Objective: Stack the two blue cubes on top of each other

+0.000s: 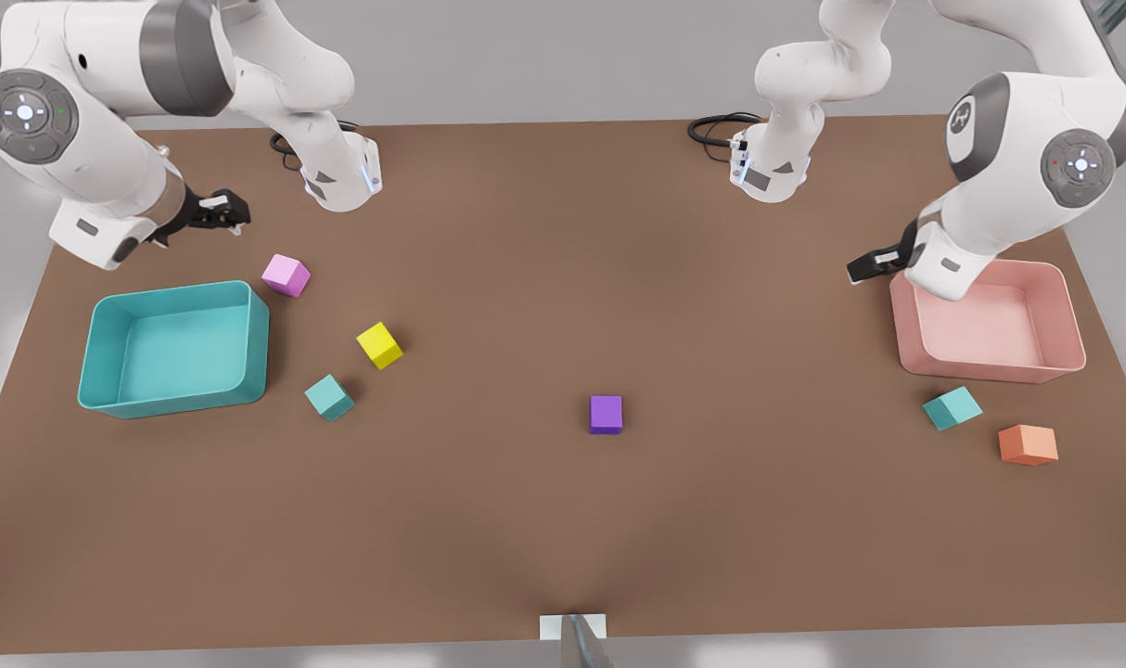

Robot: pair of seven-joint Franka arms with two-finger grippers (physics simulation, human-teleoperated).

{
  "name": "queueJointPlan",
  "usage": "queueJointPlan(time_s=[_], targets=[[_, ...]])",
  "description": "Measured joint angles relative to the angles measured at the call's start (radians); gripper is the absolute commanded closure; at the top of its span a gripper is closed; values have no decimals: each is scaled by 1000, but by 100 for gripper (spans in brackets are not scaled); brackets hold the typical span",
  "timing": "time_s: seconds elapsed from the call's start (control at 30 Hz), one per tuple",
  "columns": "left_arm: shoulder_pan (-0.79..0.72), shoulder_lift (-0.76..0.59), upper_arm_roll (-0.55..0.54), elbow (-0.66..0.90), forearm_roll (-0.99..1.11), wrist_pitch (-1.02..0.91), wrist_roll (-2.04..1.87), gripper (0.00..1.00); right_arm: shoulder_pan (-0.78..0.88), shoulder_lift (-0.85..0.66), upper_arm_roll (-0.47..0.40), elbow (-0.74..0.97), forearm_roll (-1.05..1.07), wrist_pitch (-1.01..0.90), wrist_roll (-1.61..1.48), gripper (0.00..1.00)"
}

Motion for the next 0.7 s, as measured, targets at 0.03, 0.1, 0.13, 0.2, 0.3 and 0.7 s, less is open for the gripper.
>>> queueJointPlan(time_s=[0.03, 0.1, 0.13, 0.2, 0.3, 0.7], targets=[[-5, 0, 0, 0, 0, 1, -4, 0, 1, 1, 0, 1, 0, 2, -2, 0], [-15, 0, 0, 0, 0, 3, -12, 0, 1, 8, 0, 3, 0, 4, -5, 0], [-19, 1, -1, 0, 0, 3, -16, 0, 2, 33, 2, -2, -2, 6, -6, 0], [-28, 21, -5, 0, 1, -3, -22, 0, -13, 196, 3, -8, -6, 37, -14, 0], [-59, 48, -9, 1, 3, -10, -31, 0, -115, 385, 2, -13, -15, 130, -74, 0], [-130, 113, -3, 47, 8, -6, -52, 0, -195, 345, 10, -592, 27, 847, -397, 0]])
